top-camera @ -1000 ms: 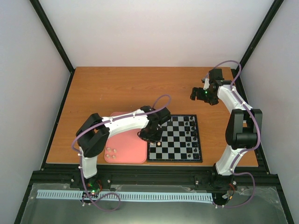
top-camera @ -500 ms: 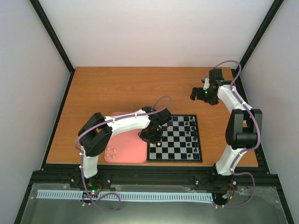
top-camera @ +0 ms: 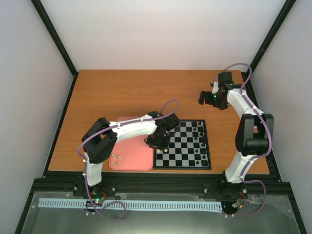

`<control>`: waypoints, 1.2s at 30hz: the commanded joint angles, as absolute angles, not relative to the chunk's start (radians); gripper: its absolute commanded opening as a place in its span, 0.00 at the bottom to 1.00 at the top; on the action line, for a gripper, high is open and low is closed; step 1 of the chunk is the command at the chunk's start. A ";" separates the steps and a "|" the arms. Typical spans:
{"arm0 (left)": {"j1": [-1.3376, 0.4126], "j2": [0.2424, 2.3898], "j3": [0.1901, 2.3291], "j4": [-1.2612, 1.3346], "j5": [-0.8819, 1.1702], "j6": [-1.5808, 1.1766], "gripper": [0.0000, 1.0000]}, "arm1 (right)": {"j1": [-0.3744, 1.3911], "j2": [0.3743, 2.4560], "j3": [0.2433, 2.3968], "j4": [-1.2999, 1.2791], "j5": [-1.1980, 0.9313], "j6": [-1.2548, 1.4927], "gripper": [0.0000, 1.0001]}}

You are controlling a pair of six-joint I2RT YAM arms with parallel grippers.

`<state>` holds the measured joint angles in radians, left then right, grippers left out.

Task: Set up the chess pieces on the board
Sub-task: Place the chess piece on the chessboard, then pick up the chess piece from the storage box.

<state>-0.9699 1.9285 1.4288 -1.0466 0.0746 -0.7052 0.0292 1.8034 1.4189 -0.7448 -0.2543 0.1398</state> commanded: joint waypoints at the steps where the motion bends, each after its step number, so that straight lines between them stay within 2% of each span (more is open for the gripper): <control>1: -0.983 1.879 1.462 -1.060 0.070 -0.710 0.35 | 0.035 1.798 1.424 -0.736 -0.268 0.139 1.00; 6: -0.988 1.812 1.484 -1.127 0.060 -0.714 0.49 | 0.035 1.795 1.422 -0.735 -0.273 0.138 1.00; 10: -0.989 1.692 1.476 -1.205 0.007 -0.741 0.52 | 0.036 1.793 1.424 -0.734 -0.275 0.140 1.00; 15: -0.961 1.518 1.342 -1.275 -0.146 -0.828 0.61 | 0.035 1.796 1.425 -0.732 -0.281 0.141 1.00; 24: -0.762 1.258 0.922 -1.160 -0.111 -0.968 0.61 | 0.035 1.803 1.418 -0.726 -0.309 0.149 1.00; 29: -0.737 1.272 0.831 -1.105 -0.081 -0.986 0.61 | 0.035 1.798 1.416 -0.722 -0.315 0.152 1.00; 36: -0.732 1.333 0.813 -1.023 -0.061 -0.971 0.53 | 0.037 1.789 1.406 -0.720 -0.316 0.152 1.00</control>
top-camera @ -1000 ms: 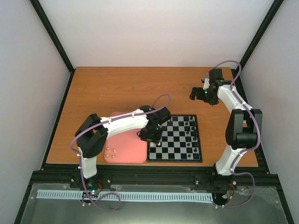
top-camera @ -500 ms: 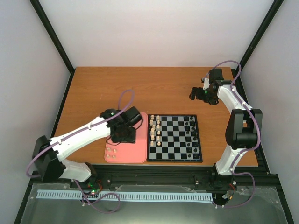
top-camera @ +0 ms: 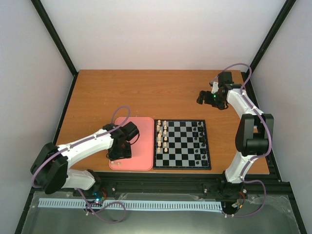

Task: Set up the chess pieces on the board
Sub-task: Pick up the chess piece from the storage box.

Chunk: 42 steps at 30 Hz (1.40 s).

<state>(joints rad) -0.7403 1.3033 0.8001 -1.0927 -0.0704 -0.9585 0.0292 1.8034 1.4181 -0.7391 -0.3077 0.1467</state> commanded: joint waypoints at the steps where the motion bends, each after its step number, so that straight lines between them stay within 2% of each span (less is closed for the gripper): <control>1: -0.731 1.342 0.816 -1.020 -0.064 -0.966 0.53 | 0.037 1.789 1.406 -0.721 -0.317 0.151 1.00; 25: -0.667 1.398 0.771 -0.985 -0.040 -0.940 0.52 | 0.037 1.815 1.419 -0.726 -0.302 0.146 1.00; 42: -0.608 1.465 0.770 -0.956 -0.018 -0.887 0.32 | 0.036 1.837 1.426 -0.730 -0.284 0.141 1.00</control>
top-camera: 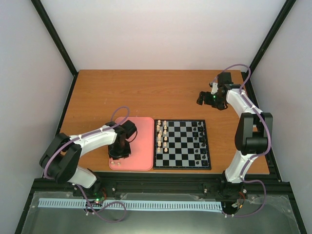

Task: Set up the chess pieces on the board
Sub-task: Pick up the chess piece from the storage box, then place the chess piece on the chessboard.

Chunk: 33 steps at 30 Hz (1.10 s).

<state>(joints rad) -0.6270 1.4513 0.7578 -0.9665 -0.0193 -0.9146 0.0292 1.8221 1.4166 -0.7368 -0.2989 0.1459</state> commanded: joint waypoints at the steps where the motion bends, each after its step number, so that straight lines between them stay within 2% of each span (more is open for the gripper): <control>1: -0.606 1.468 0.770 -0.956 -0.017 -0.883 0.29 | 0.035 1.839 1.427 -0.730 -0.284 0.141 1.00; 11: -0.600 1.484 0.806 -0.979 -0.017 -0.848 0.12 | 0.035 1.854 1.443 -0.739 -0.276 0.140 1.00; 17: -0.614 1.485 0.919 -1.061 0.032 -0.781 0.02 | 0.035 1.858 1.441 -0.739 -0.275 0.140 1.00; 23: -0.816 1.532 1.138 -1.165 0.088 -0.756 0.02 | 0.037 1.850 1.439 -0.738 -0.275 0.141 1.00; 28: -1.012 1.697 1.358 -1.191 0.091 -0.720 0.02 | 0.035 1.840 1.437 -0.739 -0.272 0.141 1.00; 33: -1.123 1.847 1.536 -1.211 0.069 -0.686 0.01 | 0.035 1.830 1.426 -0.735 -0.278 0.143 1.00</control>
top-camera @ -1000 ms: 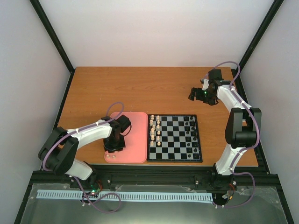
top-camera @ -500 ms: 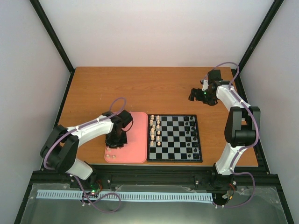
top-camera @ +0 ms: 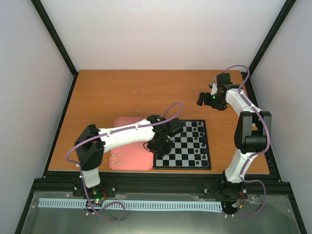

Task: Set up the chess pieces on the board
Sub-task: Place the chess piece on the chessboard.

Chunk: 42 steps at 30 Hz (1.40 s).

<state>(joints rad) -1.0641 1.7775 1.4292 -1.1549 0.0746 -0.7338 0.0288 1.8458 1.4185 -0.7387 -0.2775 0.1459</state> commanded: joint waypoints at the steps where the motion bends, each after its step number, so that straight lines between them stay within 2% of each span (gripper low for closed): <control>1: -1.134 1.865 1.557 -1.207 0.075 -0.683 0.01 | 0.036 1.827 1.424 -0.735 -0.279 0.144 1.00; 20: -1.148 1.952 1.468 -1.010 -0.063 -0.715 0.08 | 0.035 1.804 1.414 -0.729 -0.302 0.147 1.00; 42: -1.106 1.949 1.428 -0.999 0.074 -0.664 0.09 | 0.034 1.824 1.424 -0.731 -0.298 0.146 1.00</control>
